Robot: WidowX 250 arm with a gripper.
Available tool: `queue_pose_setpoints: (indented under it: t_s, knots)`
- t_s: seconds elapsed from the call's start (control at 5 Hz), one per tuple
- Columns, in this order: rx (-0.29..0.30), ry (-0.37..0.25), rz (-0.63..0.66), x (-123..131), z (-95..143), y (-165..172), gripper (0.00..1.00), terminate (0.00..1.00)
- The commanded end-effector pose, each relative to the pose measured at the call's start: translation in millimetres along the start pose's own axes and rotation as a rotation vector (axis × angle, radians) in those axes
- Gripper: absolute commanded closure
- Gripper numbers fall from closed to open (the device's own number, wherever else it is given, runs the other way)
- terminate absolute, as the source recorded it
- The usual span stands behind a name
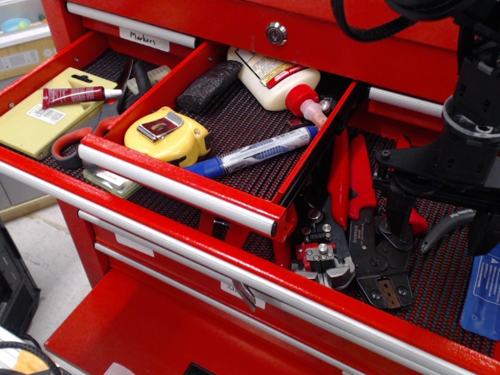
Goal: Pick up glue and put into drawer
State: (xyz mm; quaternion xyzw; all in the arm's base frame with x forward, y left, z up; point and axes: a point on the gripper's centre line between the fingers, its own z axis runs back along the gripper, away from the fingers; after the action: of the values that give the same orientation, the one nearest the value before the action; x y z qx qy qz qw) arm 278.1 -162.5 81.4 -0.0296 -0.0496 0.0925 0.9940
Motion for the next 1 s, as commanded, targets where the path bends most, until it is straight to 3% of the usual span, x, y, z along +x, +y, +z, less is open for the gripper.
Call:
queue_pose_setpoints:
  t_s: [0.0, 0.2, 0.6, 0.8]
  knots:
    - [0.0, 0.0, 0.0, 0, 0, 0, 0.0, 0.0]
    - [0.106, 0.03, -0.104, 8, 22, 48, 0.0, 0.0]
    - [0.348, 0.119, -0.332, 35, 114, 129, 0.0, 0.0]
    - [0.416, 0.077, -0.442, 42, 123, 173, 0.0, 0.0]
